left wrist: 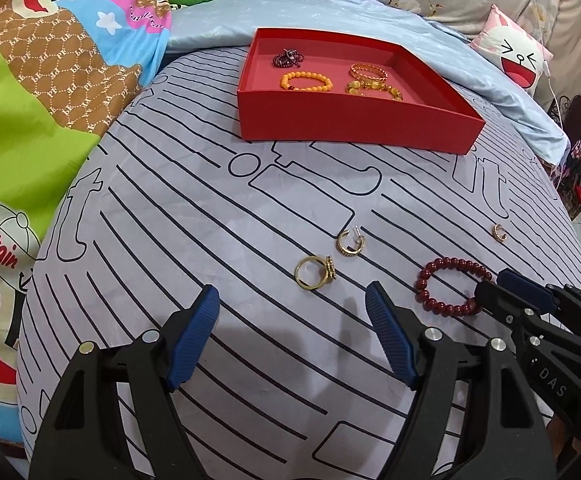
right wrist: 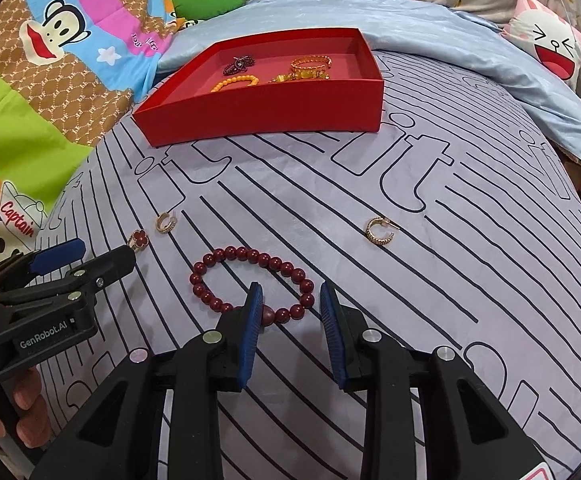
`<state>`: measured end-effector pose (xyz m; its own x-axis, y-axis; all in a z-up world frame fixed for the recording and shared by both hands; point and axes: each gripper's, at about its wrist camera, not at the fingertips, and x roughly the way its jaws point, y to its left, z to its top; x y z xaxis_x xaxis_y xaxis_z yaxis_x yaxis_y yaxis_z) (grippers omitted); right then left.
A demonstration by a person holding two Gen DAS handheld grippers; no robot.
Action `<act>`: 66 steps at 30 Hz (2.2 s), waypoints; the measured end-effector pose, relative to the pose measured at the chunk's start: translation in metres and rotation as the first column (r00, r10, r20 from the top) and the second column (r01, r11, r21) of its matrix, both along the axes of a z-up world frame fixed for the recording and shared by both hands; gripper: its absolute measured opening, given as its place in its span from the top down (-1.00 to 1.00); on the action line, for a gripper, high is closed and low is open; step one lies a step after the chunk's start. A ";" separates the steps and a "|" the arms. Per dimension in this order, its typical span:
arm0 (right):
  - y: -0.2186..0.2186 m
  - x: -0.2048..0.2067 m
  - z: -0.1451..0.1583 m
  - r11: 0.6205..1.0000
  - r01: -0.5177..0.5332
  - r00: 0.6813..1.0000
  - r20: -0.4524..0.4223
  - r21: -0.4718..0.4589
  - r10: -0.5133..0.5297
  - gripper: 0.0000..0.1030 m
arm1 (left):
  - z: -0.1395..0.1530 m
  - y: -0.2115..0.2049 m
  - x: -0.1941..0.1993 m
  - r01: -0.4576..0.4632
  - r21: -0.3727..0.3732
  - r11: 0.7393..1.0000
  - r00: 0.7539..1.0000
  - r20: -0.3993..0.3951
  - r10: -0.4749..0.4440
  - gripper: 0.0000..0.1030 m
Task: Organize jewelry
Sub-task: 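Close the right gripper on the dark red bead bracelet, then close the left gripper on the gold stone ring while the right holds the red bracelet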
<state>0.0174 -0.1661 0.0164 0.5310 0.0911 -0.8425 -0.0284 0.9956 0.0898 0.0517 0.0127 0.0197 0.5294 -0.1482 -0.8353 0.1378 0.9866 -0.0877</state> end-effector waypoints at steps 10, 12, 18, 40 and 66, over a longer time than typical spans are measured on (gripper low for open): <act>0.000 0.001 -0.005 1.000 0.003 1.000 -0.003 -0.028 -0.003 0.76 | -0.003 0.002 0.000 -0.008 -0.003 1.000 1.000 -0.014 0.008 -0.39; -0.001 0.000 -0.005 1.000 0.008 1.000 -0.002 -0.026 -0.008 0.81 | -0.005 0.002 -0.001 -0.011 -0.004 1.000 1.000 -0.018 0.011 -0.39; -0.002 -0.007 -0.006 0.999 0.015 1.000 0.012 -0.032 -0.014 0.84 | -0.007 0.005 0.000 -0.018 -0.007 1.000 1.000 -0.023 0.018 -0.39; -0.019 -0.034 -0.004 0.998 0.065 0.998 0.003 0.003 -0.065 0.85 | -0.008 -0.003 0.017 0.012 -0.044 0.999 1.000 -0.023 -0.013 0.03; -0.020 -0.033 0.002 0.998 0.061 0.998 -0.003 0.032 -0.061 0.85 | -0.003 -0.013 0.010 0.067 -0.045 0.997 0.998 -0.017 -0.067 0.58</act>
<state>-0.0159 -0.1864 0.0188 0.5345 0.0852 -0.8409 0.0328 0.9921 0.1213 0.0616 -0.0004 0.0167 0.5020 -0.2202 -0.8364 0.2014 0.9702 -0.1345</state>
